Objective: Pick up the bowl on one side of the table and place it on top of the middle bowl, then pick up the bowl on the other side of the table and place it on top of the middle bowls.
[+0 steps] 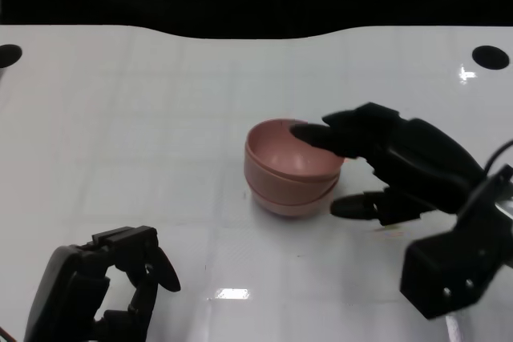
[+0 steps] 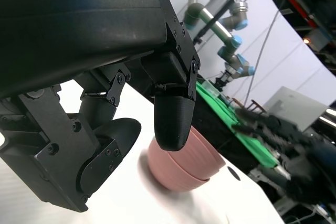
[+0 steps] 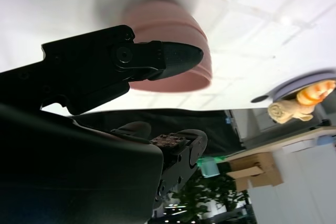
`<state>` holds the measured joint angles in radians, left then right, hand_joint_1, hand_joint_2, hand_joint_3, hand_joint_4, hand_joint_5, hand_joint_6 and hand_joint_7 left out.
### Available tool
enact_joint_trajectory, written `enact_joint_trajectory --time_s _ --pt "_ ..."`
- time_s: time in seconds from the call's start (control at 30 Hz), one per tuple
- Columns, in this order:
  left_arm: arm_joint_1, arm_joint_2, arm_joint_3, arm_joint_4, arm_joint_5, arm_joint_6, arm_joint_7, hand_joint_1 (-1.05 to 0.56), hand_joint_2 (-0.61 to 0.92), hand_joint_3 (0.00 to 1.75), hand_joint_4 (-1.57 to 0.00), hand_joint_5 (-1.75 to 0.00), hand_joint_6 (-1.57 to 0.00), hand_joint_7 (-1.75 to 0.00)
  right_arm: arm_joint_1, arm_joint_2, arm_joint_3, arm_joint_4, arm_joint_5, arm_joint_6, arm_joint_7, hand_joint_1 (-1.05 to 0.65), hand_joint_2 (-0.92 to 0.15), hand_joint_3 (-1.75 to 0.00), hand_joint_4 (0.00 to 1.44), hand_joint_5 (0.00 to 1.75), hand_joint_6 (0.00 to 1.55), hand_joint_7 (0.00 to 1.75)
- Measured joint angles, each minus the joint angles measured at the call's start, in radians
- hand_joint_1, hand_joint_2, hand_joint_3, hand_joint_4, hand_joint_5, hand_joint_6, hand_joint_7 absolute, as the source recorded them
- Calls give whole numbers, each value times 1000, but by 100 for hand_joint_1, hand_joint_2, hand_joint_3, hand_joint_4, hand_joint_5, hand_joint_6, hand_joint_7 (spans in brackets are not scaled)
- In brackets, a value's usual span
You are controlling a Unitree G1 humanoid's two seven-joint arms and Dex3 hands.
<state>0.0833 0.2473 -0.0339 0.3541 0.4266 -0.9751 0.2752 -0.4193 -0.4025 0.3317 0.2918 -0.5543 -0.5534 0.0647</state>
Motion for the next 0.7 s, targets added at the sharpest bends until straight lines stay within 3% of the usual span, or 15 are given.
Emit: enact_joint_trajectory --time_s 0.33,0.5,0.63,0.7 --pt "-5 -1 0 8 1 -2 0 -3 18 163 -87 -168 -84 -146 115 -19 -59 -121 35 -27 1 -64 -92 -20 0 69 31 5" --pt "-6 -1 0 8 3 -2 0 -3 19 163 -86 -169 -83 -147 203 -21 -94 -176 46 -41 -4 -49 -91 -5 5 83 42 11" --pt "-7 -2 0 9 5 -2 0 -3 19 163 -86 -169 -83 -147 276 -6 -122 -223 86 -41 -16 -29 -87 -1 19 91 54 17" --pt "-8 -2 0 9 6 -2 0 -3 20 163 -86 -169 -83 -147 312 15 -134 -240 100 -41 -33 -12 -86 -1 37 99 69 25"
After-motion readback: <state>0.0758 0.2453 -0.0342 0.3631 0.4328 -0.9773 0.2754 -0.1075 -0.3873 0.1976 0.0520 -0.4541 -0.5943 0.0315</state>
